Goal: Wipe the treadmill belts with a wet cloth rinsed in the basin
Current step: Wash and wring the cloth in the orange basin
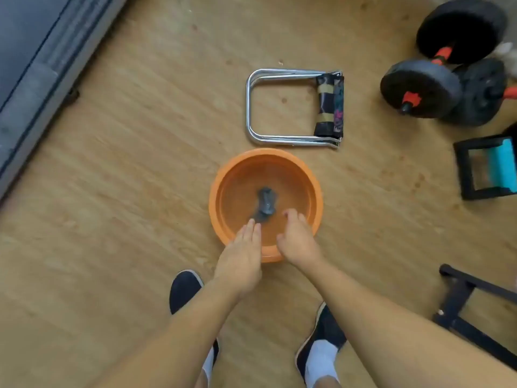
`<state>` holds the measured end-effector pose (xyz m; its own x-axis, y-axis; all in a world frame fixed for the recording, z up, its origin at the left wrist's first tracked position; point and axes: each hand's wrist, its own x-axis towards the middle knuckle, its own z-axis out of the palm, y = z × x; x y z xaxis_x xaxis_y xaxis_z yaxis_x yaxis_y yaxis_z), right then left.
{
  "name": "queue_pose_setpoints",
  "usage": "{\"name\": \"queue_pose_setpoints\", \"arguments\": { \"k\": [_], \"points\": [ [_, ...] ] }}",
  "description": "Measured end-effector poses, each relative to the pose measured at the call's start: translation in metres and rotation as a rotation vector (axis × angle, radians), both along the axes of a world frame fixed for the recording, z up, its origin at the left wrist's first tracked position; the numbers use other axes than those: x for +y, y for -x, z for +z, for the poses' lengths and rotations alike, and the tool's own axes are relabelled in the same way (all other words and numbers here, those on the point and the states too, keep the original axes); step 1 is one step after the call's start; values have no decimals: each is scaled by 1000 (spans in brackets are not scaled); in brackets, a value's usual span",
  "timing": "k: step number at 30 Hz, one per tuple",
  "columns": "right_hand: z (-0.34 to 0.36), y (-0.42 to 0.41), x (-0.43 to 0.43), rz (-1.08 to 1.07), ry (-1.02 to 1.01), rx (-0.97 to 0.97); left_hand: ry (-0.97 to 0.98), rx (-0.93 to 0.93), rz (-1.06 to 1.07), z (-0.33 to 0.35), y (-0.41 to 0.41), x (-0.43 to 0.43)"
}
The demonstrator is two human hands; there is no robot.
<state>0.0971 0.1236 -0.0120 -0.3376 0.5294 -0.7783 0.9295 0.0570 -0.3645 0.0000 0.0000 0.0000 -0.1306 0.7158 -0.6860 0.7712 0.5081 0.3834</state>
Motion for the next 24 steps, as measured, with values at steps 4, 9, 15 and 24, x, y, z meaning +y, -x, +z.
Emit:
{"name": "queue_pose_setpoints", "arguments": {
  "k": [4,9,15,24],
  "points": [
    [-77,50,27,-313,101,-79,-29,43,381,-58,17,9],
    [-139,76,8,-181,66,-112,-6,-40,508,-90,19,6],
    [-130,69,2,-522,388,116,17,-268,1102,-102,33,39],
    [-107,22,39,-900,668,158,189,-344,968,-133,32,58]
  ]
}}
